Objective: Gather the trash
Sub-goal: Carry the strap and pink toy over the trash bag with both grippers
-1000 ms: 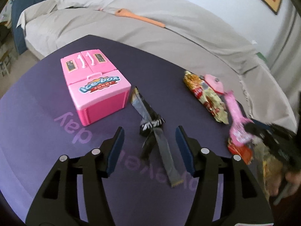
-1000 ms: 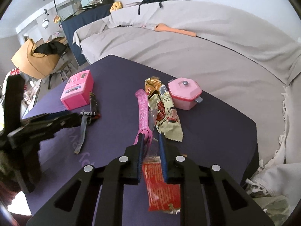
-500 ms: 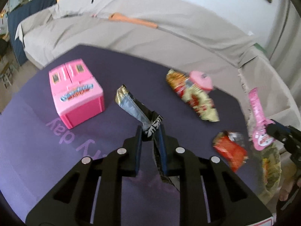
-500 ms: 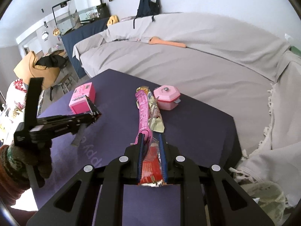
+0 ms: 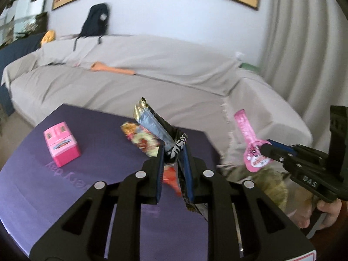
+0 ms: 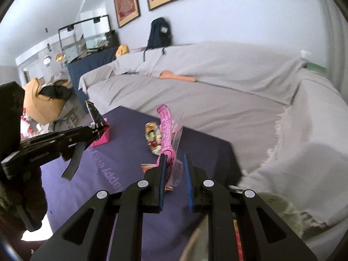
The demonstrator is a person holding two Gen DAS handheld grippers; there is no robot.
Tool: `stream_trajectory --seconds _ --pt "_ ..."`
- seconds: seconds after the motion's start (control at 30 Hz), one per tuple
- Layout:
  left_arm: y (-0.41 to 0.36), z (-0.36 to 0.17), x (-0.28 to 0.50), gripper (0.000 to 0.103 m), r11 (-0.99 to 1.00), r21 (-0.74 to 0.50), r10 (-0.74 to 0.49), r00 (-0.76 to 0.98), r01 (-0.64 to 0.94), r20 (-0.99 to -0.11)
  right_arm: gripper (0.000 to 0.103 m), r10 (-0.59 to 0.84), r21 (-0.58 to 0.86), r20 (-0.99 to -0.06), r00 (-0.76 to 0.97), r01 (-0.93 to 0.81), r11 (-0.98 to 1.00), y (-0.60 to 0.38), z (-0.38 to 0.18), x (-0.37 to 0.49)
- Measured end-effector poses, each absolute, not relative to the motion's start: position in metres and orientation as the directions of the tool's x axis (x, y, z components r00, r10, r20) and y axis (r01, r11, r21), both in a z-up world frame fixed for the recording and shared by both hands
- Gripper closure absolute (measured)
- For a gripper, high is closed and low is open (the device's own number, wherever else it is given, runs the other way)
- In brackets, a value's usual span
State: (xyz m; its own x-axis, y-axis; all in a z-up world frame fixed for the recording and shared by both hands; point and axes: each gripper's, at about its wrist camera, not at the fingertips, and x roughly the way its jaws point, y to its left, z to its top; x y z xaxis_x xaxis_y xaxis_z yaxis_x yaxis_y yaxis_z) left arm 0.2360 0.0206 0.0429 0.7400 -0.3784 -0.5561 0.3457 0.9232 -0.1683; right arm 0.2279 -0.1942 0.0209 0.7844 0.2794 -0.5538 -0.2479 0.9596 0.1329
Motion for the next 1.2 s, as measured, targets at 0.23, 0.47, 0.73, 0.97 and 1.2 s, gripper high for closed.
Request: stream_trajectory --seconds 0.23,0.47,0.73,0.97,1.2 --pt "-0.040 0.048 0.207 0.087 0.858 -0.204 -0.499 0.674 0.471 -0.545 0.086 0.191 0.110 -0.527 0.828 -0.156 0.982 -0.251 0.032 0.188" --pt "-0.092 0.033 0.196 0.087 0.794 -0.255 -0.584 0.579 0.551 -0.569 0.086 0.112 0.107 -0.542 0.833 -0.063 0.992 -0.304 0.017 0.158" --pt "-0.143 -0.001 0.191 0.087 0.742 -0.297 -0.628 0.470 0.601 -0.620 0.086 0.071 0.123 -0.551 0.831 -0.003 0.992 -0.341 0.000 0.155" --pt "-0.174 -0.027 0.193 0.087 0.711 -0.317 -0.641 0.393 0.627 -0.659 0.086 0.043 0.143 -0.575 0.817 0.048 0.989 -0.364 -0.012 0.155" --pt "-0.182 -0.039 0.201 0.064 0.689 -0.351 -0.659 0.345 0.634 -0.669 0.086 0.023 0.119 -0.587 0.809 0.057 0.991 -0.362 -0.018 0.159"
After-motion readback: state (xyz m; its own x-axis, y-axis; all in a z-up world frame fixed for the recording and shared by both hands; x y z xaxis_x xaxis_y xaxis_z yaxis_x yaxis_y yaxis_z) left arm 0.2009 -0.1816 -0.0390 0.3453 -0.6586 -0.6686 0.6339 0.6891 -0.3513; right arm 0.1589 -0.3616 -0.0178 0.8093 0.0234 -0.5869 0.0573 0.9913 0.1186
